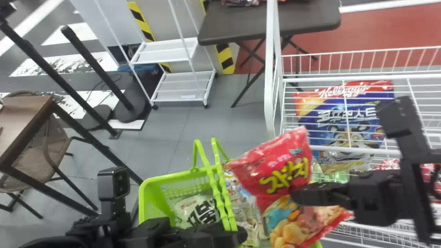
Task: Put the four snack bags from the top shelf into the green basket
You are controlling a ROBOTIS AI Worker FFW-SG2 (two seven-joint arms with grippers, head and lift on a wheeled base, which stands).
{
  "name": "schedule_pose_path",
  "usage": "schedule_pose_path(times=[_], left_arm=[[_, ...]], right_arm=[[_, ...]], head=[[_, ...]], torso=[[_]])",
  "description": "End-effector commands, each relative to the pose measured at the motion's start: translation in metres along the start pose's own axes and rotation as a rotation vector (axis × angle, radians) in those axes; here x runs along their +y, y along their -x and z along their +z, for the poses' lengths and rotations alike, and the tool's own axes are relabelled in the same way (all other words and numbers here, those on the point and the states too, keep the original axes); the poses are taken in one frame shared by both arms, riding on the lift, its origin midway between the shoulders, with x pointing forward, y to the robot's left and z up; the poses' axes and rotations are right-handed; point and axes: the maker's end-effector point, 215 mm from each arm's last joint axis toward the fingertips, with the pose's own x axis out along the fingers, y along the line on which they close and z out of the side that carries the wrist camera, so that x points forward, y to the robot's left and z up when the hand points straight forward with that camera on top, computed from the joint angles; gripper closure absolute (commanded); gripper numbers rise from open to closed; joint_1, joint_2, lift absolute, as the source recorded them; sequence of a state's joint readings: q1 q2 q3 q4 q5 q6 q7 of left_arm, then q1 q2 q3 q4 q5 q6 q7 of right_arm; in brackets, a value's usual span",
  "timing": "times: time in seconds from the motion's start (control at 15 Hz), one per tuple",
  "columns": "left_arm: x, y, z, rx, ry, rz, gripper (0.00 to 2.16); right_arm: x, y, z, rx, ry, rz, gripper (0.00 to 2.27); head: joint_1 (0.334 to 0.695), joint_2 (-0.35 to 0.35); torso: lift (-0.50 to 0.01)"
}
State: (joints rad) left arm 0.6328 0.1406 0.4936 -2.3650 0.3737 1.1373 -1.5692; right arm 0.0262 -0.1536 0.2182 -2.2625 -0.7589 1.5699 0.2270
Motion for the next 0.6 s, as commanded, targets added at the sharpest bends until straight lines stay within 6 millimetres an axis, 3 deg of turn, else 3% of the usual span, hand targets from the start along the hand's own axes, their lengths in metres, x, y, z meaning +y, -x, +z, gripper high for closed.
schedule_pose_path(times=[0.0,0.13,0.53], left_arm=[[-0.008,-0.003,-0.003,0.004,0.0,-0.02,2.15],[-0.009,-0.005,-0.005,0.004,0.004,-0.024,2.15],[-0.016,-0.017,-0.008,0.02,0.002,-0.06,2.15]], right_arm=[[0.033,-0.03,-0.001,0.045,0.028,0.071,2.25],[0.053,-0.044,-0.001,0.065,0.044,0.106,2.25],[0.08,-0.078,-0.017,0.147,0.038,0.174,2.25]], head=[[0.695,0.35],[0.695,0.35],[0.695,0.35]], torso=[[-0.006],[-0.006],[-0.006]])
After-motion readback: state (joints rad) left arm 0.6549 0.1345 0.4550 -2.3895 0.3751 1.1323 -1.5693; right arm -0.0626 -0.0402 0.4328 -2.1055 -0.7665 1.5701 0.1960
